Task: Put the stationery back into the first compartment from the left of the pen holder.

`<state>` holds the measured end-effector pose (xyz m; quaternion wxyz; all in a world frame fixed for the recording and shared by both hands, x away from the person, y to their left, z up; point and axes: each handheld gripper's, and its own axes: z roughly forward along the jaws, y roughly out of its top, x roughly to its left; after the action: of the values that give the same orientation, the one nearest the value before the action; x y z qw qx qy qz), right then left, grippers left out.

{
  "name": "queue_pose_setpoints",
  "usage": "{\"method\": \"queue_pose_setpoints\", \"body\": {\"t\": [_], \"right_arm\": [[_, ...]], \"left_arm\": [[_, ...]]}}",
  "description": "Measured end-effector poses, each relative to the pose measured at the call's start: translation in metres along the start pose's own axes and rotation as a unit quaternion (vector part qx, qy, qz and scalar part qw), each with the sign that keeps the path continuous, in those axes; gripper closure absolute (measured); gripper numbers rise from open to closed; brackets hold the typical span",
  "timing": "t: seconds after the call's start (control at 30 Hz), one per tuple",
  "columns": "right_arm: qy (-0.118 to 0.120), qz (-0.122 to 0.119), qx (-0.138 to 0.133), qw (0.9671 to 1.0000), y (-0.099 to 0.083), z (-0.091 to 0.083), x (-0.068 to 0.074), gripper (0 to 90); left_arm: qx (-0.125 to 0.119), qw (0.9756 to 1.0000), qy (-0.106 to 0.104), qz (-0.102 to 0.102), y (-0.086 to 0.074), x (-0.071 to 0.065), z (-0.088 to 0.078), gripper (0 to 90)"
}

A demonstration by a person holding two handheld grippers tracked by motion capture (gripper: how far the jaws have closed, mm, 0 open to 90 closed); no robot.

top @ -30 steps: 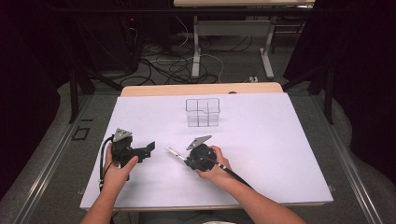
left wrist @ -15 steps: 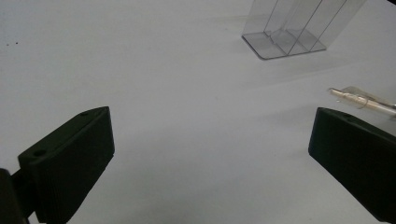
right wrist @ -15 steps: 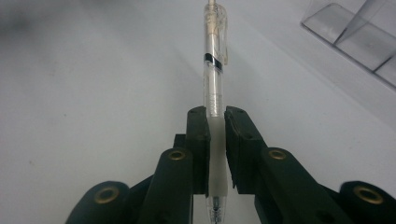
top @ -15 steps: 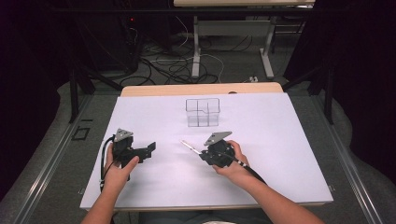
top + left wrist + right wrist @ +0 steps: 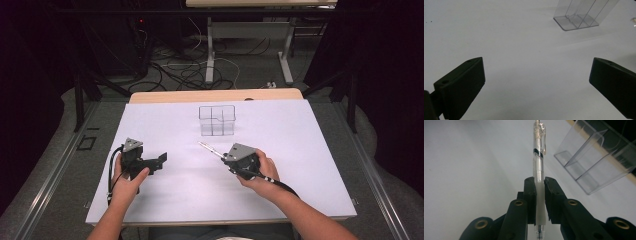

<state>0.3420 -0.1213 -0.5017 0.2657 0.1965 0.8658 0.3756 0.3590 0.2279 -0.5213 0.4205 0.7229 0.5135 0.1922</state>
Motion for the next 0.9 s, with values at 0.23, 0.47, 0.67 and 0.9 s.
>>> {"method": "queue_pose_setpoints", "body": {"t": [0.23, 0.47, 0.67, 0.9], "right_arm": [[-0.073, -0.117, -0.013, 0.9904, -0.001, -0.008, 0.014, 80.0], [-0.127, -0.264, 0.006, 0.9561, -0.006, -0.008, 0.029, 79.9], [-0.151, -0.346, 0.000, 0.9259, -0.010, -0.006, 0.038, 79.9], [-0.159, -0.393, 0.005, 0.9057, -0.018, -0.003, 0.043, 79.9]], "left_arm": [[0.000, 1.0000, -0.002, 0.003, 0.002, 0.001, -0.001, 0.2], [-0.004, 0.9999, -0.012, 0.008, 0.005, 0.002, -0.005, 0.1], [-0.002, 0.9994, -0.015, 0.030, 0.007, -0.002, -0.008, 0.2], [0.023, 0.9951, -0.044, 0.085, 0.013, -0.013, -0.008, 0.6]]}}
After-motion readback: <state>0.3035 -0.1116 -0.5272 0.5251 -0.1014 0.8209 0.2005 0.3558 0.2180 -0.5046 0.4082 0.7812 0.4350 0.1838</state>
